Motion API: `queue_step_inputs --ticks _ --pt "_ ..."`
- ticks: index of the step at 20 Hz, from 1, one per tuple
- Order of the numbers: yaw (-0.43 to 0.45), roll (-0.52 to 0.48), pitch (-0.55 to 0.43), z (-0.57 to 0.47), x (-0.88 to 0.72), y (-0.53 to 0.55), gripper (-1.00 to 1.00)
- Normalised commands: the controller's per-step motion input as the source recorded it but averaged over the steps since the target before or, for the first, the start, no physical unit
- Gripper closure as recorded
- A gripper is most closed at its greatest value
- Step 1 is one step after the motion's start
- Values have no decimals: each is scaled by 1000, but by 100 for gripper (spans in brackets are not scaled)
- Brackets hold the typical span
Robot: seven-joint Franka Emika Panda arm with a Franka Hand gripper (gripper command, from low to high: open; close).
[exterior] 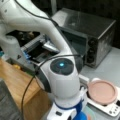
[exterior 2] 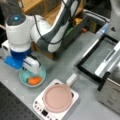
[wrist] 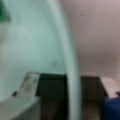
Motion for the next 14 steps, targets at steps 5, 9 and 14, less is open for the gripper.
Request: queue_step_inputs --ticks 5,9,14 --pt "-25 92 -34 -12 165 -78 -100" --pt "-31 96 -16 9 160 -86 -100" --pt "-36 87 -8 49 173 -101 -100"
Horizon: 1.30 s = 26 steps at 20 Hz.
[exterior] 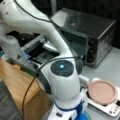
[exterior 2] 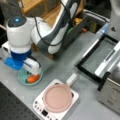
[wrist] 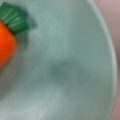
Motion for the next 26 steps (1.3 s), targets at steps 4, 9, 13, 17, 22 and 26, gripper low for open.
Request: queue_step_inputs --ticks 4,9,13,17,22,26 --pt "-39 67 10 80 191 -137 -100" --pt "-42 59 32 171 212 -193 -100" --pt "-53 72 81 390 207 -192 -100" --pt "-72 97 143 485 179 -117 -100" --pt "-128 123 194 418 212 6 -100" --pt "-140 168 212 407 208 109 -100"
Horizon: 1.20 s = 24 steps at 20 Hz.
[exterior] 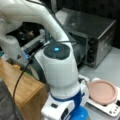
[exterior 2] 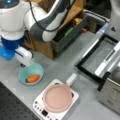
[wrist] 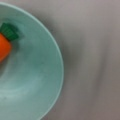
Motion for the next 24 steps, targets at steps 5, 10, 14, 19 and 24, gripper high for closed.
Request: queue_step_inputs --ticks 5,10,14,19,24 --pt "-196 221 259 404 56 231 -100" --pt "-267 202 222 290 -54 397 -100" --pt "-216 162 149 160 -249 473 -100" --pt "-134 122 37 15 -488 458 -100" --pt "-109 93 -170 -235 -582 270 -100"
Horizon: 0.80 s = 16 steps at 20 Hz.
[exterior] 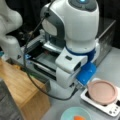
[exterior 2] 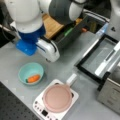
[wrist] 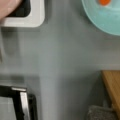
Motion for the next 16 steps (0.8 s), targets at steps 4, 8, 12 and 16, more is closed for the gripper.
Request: queue_step_inputs --ticks 4,8,12,16 --pt "-148 74 -262 -230 -629 162 -100" --pt "-178 77 -312 -186 -681 177 -100" --pt "-199 35 -300 -103 -617 182 -100" --pt "-185 -35 -300 -96 -410 154 -100"
